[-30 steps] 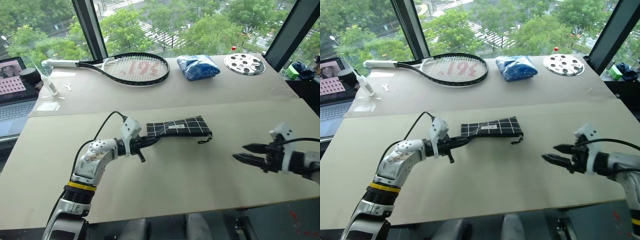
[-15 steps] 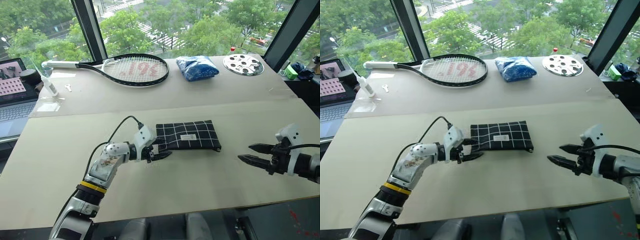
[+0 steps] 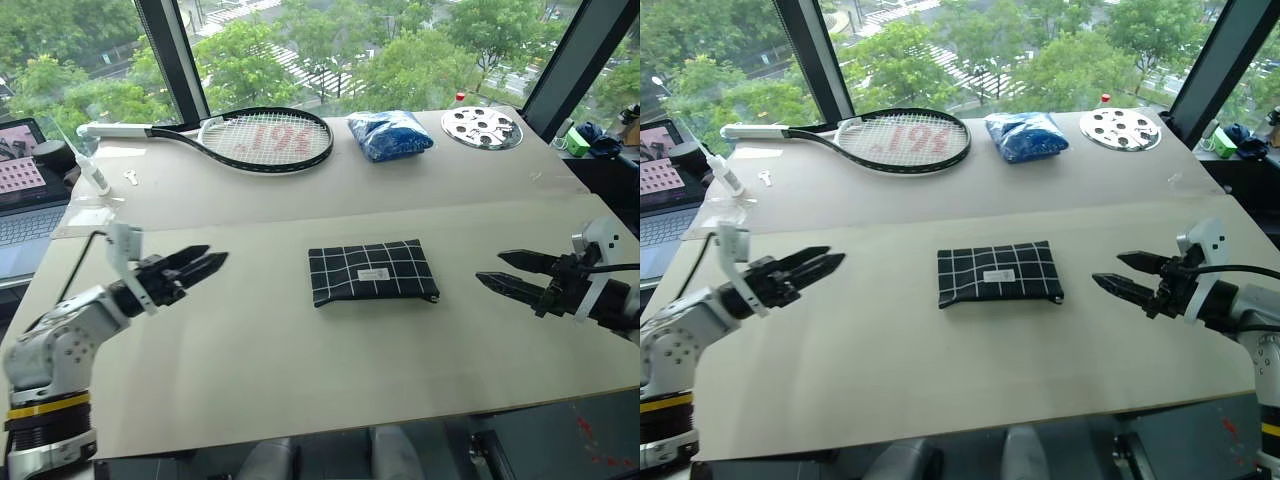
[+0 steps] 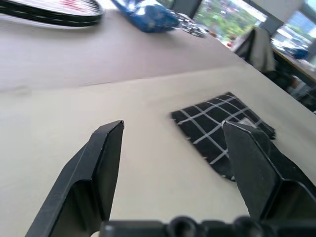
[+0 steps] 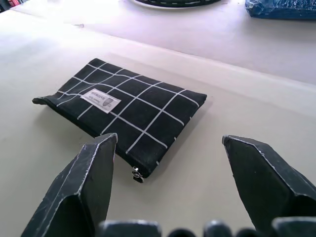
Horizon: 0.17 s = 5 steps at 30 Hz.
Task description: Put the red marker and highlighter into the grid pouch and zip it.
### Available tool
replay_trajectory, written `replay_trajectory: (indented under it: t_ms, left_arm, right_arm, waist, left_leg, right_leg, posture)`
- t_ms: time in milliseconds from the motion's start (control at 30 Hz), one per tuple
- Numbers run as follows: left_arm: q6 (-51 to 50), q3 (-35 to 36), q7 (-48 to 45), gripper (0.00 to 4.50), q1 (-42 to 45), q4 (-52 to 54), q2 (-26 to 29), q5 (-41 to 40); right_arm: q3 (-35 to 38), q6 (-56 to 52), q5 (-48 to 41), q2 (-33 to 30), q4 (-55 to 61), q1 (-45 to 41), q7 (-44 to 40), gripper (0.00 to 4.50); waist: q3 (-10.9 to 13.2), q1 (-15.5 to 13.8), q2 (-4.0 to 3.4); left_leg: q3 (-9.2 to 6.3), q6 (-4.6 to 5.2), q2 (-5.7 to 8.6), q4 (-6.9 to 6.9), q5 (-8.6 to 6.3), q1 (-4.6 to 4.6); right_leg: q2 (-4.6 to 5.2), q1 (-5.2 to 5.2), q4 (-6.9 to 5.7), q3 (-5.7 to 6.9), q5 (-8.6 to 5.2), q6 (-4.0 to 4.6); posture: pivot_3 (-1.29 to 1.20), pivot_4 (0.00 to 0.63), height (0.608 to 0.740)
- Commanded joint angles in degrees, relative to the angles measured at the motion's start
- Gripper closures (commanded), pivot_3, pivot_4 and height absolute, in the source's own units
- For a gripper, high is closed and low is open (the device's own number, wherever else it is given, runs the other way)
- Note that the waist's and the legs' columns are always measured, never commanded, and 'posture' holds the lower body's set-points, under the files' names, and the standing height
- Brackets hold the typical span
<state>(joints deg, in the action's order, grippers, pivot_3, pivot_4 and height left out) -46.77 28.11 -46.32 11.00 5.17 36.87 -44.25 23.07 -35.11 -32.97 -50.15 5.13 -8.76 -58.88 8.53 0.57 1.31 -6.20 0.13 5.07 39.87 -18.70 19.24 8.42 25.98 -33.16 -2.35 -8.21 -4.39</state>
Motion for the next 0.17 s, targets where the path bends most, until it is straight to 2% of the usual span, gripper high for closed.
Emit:
replay_trajectory:
  t_ms: [33,167]
  left_arm:
    - [0.49,5.19,0.12,1.04,-3.85,0.84,1.45,-2.1]
    - [0.73,6.21,1.91,1.04,-7.27,3.08,0.55,-2.45]
  right_arm:
    - [-0.49,1.61,-0.23,-0.14,-1.8,-2.79,-0.18,0.68]
    - [-3.08,2.26,0.82,0.08,-4.88,-5.73,-0.38,0.68]
  waist:
    - [0.0,0.11,0.0]
    - [0.0,0.14,0.0]
  left_leg:
    - [0.02,-0.07,0.0,0.01,0.01,0.0]
    - [0.06,-0.12,-0.03,0.0,-0.03,-0.01]
  right_leg:
    - [0.0,0.0,0.0,0.0,0.0,0.0]
    - [0.0,0.03,0.02,0.01,0.0,0.01]
  posture:
    - [0.0,0.15,0.74]
    - [0.0,0.15,0.74]
